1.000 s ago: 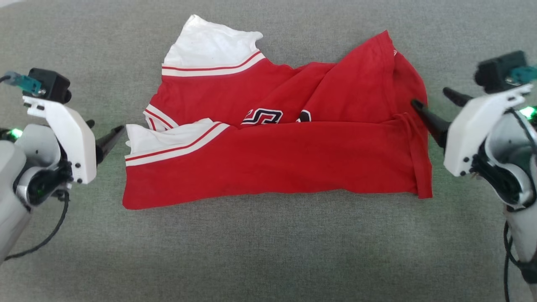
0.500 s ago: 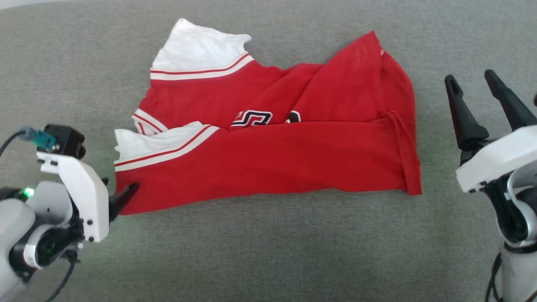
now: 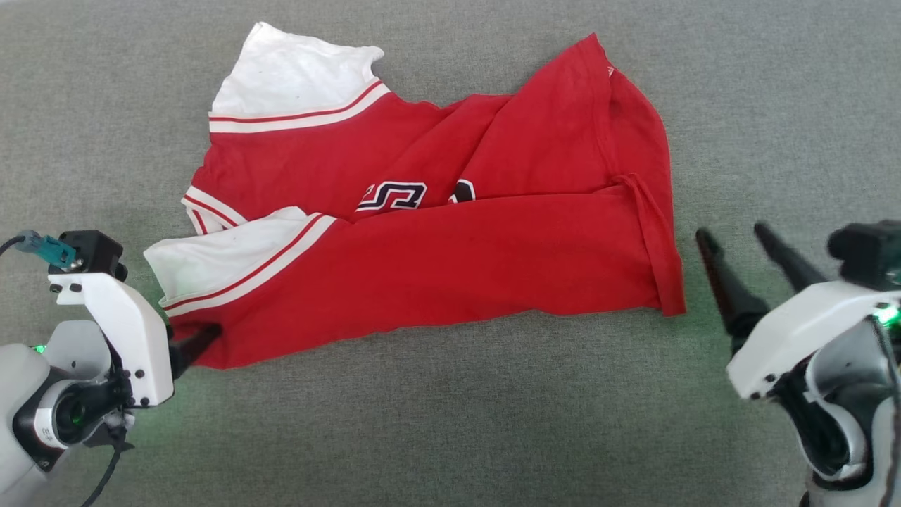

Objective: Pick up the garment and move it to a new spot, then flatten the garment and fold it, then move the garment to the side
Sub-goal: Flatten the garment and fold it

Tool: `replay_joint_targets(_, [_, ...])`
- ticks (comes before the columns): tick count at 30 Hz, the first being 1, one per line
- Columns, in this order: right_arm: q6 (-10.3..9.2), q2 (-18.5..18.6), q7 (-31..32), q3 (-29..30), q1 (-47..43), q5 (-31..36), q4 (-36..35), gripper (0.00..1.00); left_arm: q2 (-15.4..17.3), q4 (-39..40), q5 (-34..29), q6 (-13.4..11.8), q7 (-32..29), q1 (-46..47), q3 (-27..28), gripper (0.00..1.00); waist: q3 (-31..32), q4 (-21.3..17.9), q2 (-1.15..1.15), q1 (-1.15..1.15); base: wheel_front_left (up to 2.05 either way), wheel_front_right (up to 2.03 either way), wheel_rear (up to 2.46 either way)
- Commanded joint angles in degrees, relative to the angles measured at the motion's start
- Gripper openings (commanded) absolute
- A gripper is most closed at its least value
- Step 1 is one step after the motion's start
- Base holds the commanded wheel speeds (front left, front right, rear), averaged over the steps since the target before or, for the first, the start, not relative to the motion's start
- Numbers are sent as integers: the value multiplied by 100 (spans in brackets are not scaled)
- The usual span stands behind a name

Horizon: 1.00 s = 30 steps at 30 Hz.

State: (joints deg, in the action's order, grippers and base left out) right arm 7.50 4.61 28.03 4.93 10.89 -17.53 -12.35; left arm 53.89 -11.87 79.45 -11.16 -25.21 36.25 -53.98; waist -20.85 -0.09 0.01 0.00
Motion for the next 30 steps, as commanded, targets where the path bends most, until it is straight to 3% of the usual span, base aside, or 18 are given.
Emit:
replay_joint_targets(1, [-3,29,197,-48,-44,-88,59,100,-219,-148,39,40,-54,-69,-133,0,-17,-7,-1,0,0,0,0])
replay_joint_targets(6, [-2,83,1015,-257,42,-204,340,100,-368,-297,-64,223,-94,39,-205,0,-50,43,-1,0,0,0,0])
replay_joint_targets(18, [-2,136,2304,-483,489,6,1406,100,-756,-573,-229,452,-90,256,-309,0,-29,324,-1,0,0,0,0])
replay_joint_targets(19, [-1,166,2354,-539,530,11,1515,78,-775,-595,-243,469,-94,265,-318,0,-18,346,-1,0,0,0,0])
replay_joint_targets(20, [-2,158,2397,-558,565,-35,1607,25,-791,-615,-242,477,-76,271,-315,0,-3,364,-1,0,0,0,0])
replay_joint_targets(21, [-1,187,2423,-573,598,-57,1682,0,-812,-636,-242,496,-64,277,-313,0,12,389,-1,0,0,0,0])
replay_joint_targets(27, [-3,433,2622,-512,748,-213,1584,0,-685,-657,-255,516,-48,268,-271,0,106,462,-1,0,0,0,0])
replay_joint_targets(30, [-3,649,2906,-440,677,-366,1179,0,-465,-445,-223,385,-106,246,-215,0,176,480,-1,0,0,0,0])
